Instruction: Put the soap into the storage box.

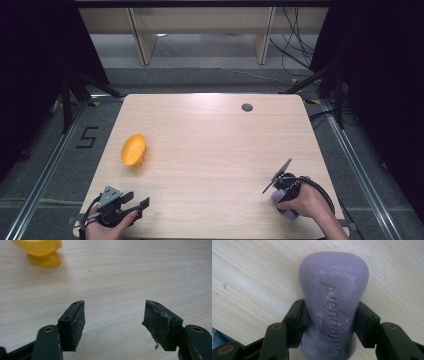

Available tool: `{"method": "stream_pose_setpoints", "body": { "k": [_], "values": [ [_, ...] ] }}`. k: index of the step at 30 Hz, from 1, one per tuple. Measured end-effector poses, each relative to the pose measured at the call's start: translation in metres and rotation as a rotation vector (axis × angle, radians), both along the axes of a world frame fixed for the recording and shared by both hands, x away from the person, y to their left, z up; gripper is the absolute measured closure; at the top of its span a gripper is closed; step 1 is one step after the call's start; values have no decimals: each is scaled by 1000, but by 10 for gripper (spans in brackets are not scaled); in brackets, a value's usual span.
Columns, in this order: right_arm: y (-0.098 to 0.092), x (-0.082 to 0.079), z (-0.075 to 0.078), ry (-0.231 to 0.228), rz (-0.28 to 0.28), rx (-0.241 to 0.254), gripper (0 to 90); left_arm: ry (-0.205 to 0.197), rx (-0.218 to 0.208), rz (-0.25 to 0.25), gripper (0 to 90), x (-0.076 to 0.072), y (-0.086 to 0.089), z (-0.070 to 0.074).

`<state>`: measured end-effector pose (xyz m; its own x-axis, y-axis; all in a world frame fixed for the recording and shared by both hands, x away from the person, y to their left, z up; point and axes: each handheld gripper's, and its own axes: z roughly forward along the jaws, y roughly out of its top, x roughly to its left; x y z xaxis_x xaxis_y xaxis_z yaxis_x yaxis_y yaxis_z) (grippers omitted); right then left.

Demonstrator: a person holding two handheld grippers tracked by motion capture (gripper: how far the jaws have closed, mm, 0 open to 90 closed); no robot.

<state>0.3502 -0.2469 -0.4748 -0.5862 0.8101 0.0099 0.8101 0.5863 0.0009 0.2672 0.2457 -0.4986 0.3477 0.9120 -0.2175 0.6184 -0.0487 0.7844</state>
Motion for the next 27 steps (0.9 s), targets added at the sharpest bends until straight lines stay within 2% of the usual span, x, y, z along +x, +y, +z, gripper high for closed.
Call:
{"method": "stream_pose_setpoints", "body": {
  "k": [1, 2, 7, 8, 9, 11, 12, 14, 15, 18, 19, 21, 22, 27],
  "values": [
    [2, -1, 0, -4, -17, -16, 487, 0, -10, 2, 329, 0, -1, 0],
    [2, -3, -1, -11, 31, -20, 490, -5, -14, 3, 329, 0, -2, 0],
    [4, -6, 0, -13, 51, -9, 493, -8, -16, -8, 329, 0, -1, 0],
    [4, -7, 1, -23, 60, -13, 494, -9, -18, -11, 329, 0, -2, 0],
    [3, -8, 1, -53, 106, -5, 495, -11, -31, -8, 329, 0, -3, 0],
    [2, -9, 0, -57, 116, 0, 495, -9, -18, -13, 329, 0, -2, 0],
    [4, -10, 1, -55, 92, -18, 496, -7, -13, -12, 329, 0, -3, 0],
    [5, -12, 2, -70, 122, -10, 497, -6, -18, -18, 329, 0, -4, 0],
    [5, -13, 1, -97, 145, -34, 498, -9, -19, -15, 329, 0, -4, 0],
    [7, -15, 2, -100, 142, -43, 498, -9, -17, -15, 329, -1, -4, 0],
    [5, -14, 2, -113, 182, -36, 499, -11, -21, -18, 329, 0, -3, 0],
    [7, -15, 5, -139, 192, -44, 499, -7, -22, -18, 329, 0, -3, 1],
    [8, -16, 8, -167, 235, -46, 499, -9, -35, -18, 329, 0, -5, 1],
    [12, -22, 13, -209, 266, -45, 500, -14, -37, -28, 329, 0, -4, 1]
  ]
}}
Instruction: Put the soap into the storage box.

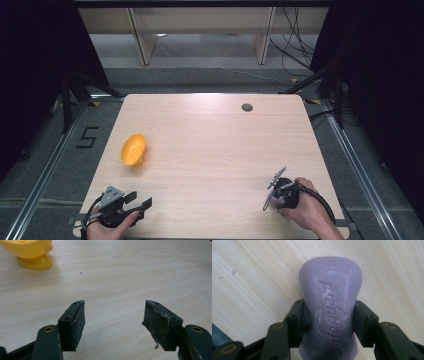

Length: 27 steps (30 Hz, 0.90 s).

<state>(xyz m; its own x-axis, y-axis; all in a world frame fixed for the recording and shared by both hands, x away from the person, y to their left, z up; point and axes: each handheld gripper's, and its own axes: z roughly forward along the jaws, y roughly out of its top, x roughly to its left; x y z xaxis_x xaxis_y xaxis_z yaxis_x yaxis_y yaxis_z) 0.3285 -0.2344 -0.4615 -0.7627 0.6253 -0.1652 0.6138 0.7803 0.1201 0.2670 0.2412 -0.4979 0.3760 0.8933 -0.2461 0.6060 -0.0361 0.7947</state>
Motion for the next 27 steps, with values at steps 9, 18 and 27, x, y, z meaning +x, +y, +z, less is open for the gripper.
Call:
{"method": "stream_pose_setpoints", "body": {
  "k": [9, 18, 27],
  "values": [
    [8, -11, 9, -123, 36, 1, 500, -1, 3, -8, 330, 0, 0, 0],
    [19, -16, 15, -254, 99, 16, 501, -1, 18, -9, 331, 0, -1, 0],
    [32, -17, 22, -378, 153, 40, 501, -1, 17, -9, 332, 0, -1, 0]
  ]
}}
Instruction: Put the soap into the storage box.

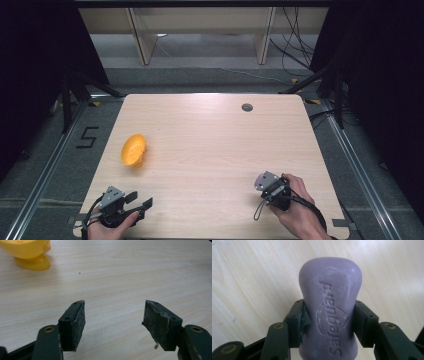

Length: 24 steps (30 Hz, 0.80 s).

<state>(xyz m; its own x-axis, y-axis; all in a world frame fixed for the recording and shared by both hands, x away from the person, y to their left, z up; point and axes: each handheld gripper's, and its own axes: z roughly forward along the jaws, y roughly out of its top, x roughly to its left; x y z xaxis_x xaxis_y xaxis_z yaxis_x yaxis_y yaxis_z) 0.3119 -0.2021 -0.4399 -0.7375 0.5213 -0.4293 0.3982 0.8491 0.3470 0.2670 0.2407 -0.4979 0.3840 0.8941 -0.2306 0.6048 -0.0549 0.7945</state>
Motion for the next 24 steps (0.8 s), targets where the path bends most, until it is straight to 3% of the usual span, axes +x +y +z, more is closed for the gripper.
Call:
{"method": "stream_pose_setpoints", "body": {
  "k": [15, 24],
  "values": [
    [13, 5, 11, -156, 79, 12, 501, 1, -5, 5, 335, 0, 0, 0],
    [21, 3, 11, -208, 129, 19, 501, 3, -5, 2, 335, 0, -1, -1]
  ]
}}
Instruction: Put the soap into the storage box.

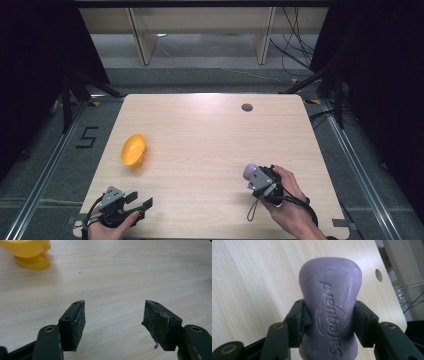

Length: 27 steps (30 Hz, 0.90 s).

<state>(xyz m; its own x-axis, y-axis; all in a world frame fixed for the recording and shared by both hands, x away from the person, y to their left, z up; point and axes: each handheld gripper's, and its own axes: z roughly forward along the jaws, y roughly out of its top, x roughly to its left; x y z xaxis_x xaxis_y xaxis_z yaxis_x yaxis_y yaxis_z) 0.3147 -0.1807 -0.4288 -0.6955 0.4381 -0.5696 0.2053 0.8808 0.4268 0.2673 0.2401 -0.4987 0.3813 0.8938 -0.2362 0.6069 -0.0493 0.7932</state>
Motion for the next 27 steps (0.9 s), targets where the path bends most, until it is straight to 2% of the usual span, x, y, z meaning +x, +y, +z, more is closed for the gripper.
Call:
{"method": "stream_pose_setpoints", "body": {
  "k": [1, 3, 5, 7, 8, 9, 10, 11, 12, 13, 16, 18, 19, 20, 21, 24, 25, 26, 27],
  "values": [
    [2, 0, 0, -22, 27, 5, 501, 0, -1, 0, 335, 0, 0, 0],
    [3, -1, 0, -31, 26, 8, 501, 1, -2, -1, 336, 0, 0, 0],
    [5, -2, 1, -62, 44, 11, 501, -2, -14, -8, 337, 1, 0, 0],
    [5, -2, 1, -62, 47, 17, 501, 1, -23, -11, 337, 1, 0, 0],
    [6, 0, 1, -95, 65, 9, 501, -2, -22, -14, 337, 2, 0, 1],
    [6, 0, 1, -95, 65, 9, 501, 3, -12, -15, 337, 3, 1, 2],
    [8, -1, 1, -88, 71, 29, 501, 2, -34, -20, 337, 5, 1, 3],
    [9, 0, 0, -97, 75, 33, 501, 5, -32, -24, 337, 7, 3, 5],
    [10, 2, 1, -103, 95, 16, 501, 0, -46, -33, 336, 10, 3, 6],
    [13, 1, 0, -106, 96, 21, 501, 7, -48, -29, 334, 12, 3, 9],
    [18, 3, 0, -118, 115, -3, 501, -19, -57, -76, 330, 21, -3, 22],
    [21, 3, 0, -107, 116, 4, 501, -23, -63, -94, 329, 24, -6, 25],
    [23, 4, -1, -122, 133, 1, 501, -26, -53, -104, 327, 26, -9, 29],
    [27, 5, -1, -108, 129, 8, 501, -30, -63, -136, 322, 33, -16, 36],
    [30, 5, -2, -105, 130, 10, 501, -30, -63, -136, 318, 33, -16, 36],
    [37, 7, -2, -115, 140, 10, 501, -28, -43, -172, 313, 42, -23, 45],
    [39, 8, -1, -122, 143, -1, 501, -30, -52, -191, 311, 49, -28, 49],
    [39, 8, -1, -122, 143, -1, 501, -30, -52, -191, 310, 49, -28, 49],
    [44, 7, -2, -124, 152, 14, 501, -34, -56, -204, 309, 51, -30, 51]
  ]
}}
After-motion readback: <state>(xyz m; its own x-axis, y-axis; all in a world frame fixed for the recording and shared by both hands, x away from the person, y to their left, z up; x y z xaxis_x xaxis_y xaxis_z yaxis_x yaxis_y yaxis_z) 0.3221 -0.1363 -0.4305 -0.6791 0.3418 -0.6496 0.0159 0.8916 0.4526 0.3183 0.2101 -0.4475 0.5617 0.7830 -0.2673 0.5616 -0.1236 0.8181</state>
